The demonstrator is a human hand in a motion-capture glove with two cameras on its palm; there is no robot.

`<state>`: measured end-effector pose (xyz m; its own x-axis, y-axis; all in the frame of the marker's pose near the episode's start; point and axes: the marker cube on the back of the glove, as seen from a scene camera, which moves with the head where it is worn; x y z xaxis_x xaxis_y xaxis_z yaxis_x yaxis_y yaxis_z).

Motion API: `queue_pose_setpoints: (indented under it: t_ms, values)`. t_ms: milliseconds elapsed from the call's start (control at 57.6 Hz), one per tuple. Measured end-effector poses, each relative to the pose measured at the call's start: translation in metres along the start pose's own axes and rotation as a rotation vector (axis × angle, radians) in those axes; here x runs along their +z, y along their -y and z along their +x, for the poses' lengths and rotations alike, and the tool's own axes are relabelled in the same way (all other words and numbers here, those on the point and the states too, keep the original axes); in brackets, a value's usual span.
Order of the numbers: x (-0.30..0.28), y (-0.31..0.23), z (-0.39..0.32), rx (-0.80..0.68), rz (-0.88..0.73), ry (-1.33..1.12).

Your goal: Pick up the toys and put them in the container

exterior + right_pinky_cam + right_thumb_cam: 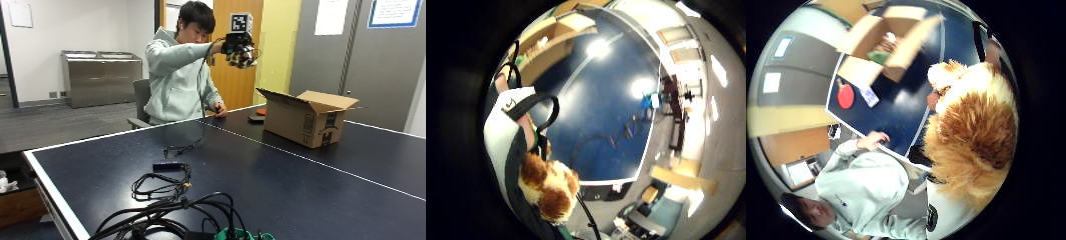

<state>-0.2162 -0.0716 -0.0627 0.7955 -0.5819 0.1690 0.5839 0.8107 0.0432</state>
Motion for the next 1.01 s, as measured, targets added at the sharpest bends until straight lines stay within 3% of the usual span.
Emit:
queue_pose_setpoints:
  t_ms: [52, 122, 226, 347, 400, 521, 591, 712, 1008]
  values:
    - [-0.008, 0.037, -0.039, -0.057, 0.078, 0.130]
    - [-0.002, 0.084, -0.044, 0.048, 0.149, -0.039]
    - [0.016, 0.152, -0.051, 0.170, 0.251, -0.109]
    - [0.046, 0.187, -0.024, 0.133, 0.295, -0.144]
    - [0.062, 0.190, 0.021, 0.090, 0.233, -0.206]
    - [0.076, 0.187, 0.062, 0.096, 0.136, -0.104]
    - [0.086, 0.194, 0.030, 0.245, 0.166, -0.114]
    - [0.086, 0.182, 0.007, 0.119, 0.185, -0.018]
    - [0.097, 0.140, -0.022, 0.069, 0.276, -0.107]
